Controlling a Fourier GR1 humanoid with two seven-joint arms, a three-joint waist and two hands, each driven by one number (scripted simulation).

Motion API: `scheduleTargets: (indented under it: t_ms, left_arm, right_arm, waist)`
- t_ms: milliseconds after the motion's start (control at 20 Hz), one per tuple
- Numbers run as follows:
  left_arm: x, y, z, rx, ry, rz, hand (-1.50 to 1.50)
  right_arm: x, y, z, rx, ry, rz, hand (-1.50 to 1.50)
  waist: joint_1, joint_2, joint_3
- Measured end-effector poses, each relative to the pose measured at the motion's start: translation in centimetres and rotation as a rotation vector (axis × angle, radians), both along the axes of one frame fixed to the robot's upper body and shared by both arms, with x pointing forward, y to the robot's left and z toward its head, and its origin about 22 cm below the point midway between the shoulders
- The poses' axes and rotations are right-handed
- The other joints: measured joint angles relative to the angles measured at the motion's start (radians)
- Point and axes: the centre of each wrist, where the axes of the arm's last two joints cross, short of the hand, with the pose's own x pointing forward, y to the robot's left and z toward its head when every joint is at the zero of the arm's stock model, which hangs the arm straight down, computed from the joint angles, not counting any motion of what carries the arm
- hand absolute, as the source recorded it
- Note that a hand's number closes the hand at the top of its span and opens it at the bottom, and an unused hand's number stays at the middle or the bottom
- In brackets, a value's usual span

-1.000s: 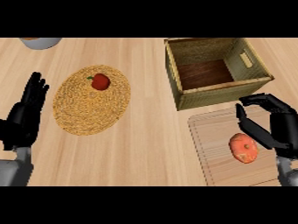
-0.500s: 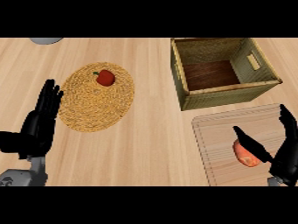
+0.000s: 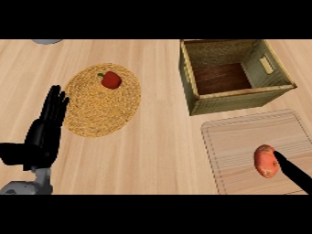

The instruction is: Pick the squash from the cutting board and place it in the basket

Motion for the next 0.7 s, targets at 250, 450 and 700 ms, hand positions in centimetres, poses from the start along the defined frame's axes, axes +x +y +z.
scheduleTargets:
  t_ms: [250, 450, 700]
  left_arm:
    - [-0.1, -0.4, 0.2, 0.001, -0.001, -0.014, 0.0]
    - [-0.3, -0.8, 0.2, -0.003, 0.001, -0.02, 0.0]
    - [-0.5, -1.1, 0.5, -0.011, -0.003, -0.03, 0.0]
  right_arm:
    - [0.3, 1.0, 3.8, 0.045, 0.158, 0.049, -1.5]
    - [1.0, 3.0, 8.1, 0.055, 0.243, 0.073, -1.5]
    - [1.2, 4.5, 12.5, -0.001, 0.31, 0.096, -1.5]
  waist:
    - [0.016, -0.003, 0.003]
    - [0.027, -0.003, 0.008]
    - [0.034, -0.002, 0.014]
